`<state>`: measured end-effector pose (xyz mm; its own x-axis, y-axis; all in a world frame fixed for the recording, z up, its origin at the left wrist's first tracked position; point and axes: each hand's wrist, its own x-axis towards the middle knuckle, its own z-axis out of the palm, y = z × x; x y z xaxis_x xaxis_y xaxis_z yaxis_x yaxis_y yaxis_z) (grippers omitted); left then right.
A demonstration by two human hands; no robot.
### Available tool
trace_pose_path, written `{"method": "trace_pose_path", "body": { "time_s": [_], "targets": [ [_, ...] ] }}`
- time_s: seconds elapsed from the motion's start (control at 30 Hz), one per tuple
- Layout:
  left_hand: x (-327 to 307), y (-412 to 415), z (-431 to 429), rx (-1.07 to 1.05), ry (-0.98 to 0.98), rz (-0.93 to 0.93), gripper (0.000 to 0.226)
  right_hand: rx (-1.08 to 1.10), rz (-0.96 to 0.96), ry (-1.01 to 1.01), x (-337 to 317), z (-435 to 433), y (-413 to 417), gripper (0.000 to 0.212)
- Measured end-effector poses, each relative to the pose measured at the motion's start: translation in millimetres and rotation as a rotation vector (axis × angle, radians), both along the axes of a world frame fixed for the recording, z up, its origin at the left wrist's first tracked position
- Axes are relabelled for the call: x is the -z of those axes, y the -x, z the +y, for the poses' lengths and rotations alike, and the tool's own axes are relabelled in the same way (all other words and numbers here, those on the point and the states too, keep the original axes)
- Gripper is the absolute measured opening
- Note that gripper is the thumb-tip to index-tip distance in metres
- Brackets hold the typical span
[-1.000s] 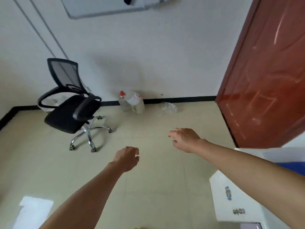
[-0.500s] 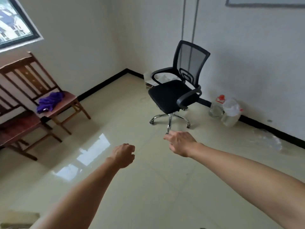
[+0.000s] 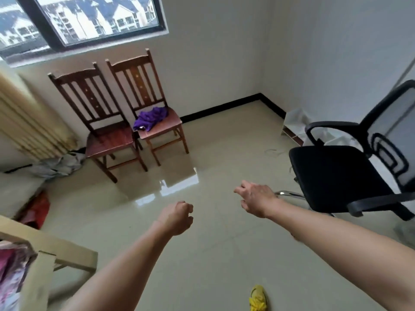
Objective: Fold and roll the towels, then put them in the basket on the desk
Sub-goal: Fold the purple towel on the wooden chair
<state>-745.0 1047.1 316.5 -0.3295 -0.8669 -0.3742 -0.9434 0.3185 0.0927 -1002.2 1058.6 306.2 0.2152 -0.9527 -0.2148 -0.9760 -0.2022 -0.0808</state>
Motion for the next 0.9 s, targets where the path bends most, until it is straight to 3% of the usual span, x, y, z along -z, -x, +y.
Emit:
{"method": "trace_pose_path", "body": {
  "time_s": [0.43,0.7,0.9],
  "targets": [
    [25,-105,-226,-0.353,-0.071,-0.02,0.033,-0.375,0.06,-0.02,11,-323,-114,0.035],
    [18,-200,-434,-0.335,-0.057,-0.029,0.027,-0.293,0.034,-0.028,10,-522,-197,0.035],
    [14,-226,-561,-0.297,-0.056,-0.044,0.021,-0.286,0.039,-0.04,2,-639,-216,0.037]
  ]
}}
